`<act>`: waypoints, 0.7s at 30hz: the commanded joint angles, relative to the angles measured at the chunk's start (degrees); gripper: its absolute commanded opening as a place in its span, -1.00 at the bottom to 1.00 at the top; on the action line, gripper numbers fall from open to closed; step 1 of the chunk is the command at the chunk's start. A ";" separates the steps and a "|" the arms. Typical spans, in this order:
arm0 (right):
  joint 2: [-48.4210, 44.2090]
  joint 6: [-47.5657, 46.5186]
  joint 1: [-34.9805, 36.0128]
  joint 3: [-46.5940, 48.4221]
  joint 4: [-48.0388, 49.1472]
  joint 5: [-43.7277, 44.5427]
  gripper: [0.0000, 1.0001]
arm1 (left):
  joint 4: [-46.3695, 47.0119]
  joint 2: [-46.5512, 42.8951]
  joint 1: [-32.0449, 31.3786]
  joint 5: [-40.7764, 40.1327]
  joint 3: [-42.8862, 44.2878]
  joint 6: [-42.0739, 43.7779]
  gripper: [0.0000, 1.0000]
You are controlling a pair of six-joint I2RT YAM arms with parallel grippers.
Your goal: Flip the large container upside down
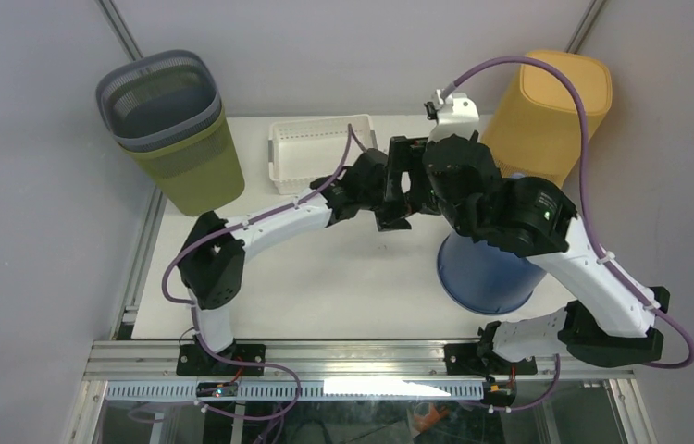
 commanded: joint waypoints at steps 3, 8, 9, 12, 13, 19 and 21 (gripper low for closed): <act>-2.68 7.27 -3.65 -9.84 -7.30 -2.94 0.74 | 3.46 -16.37 14.85 1.21 -11.32 1.49 0.98; -6.34 12.83 -9.72 -23.71 -6.19 -13.87 0.74 | -9.35 -27.06 23.88 -6.18 -12.06 10.56 0.98; -6.87 14.97 -10.04 -26.42 -5.95 -15.37 0.74 | -10.70 -28.39 24.79 -7.06 -11.84 11.55 0.98; -6.46 20.58 -10.20 -32.48 -7.57 -16.47 0.73 | -12.70 -30.42 25.56 -8.41 -11.56 12.99 0.98; -5.90 21.90 -10.45 -33.47 -8.81 -15.88 0.74 | -12.92 -30.33 25.59 -8.45 -11.47 13.08 0.98; -7.18 16.92 -26.68 -38.40 -10.49 -10.76 0.79 | -13.23 -27.47 25.56 -6.67 -10.77 14.64 0.98; -10.30 12.83 -34.10 -39.30 -8.00 -8.18 0.78 | -13.25 -27.01 25.56 -6.16 -10.38 15.60 0.98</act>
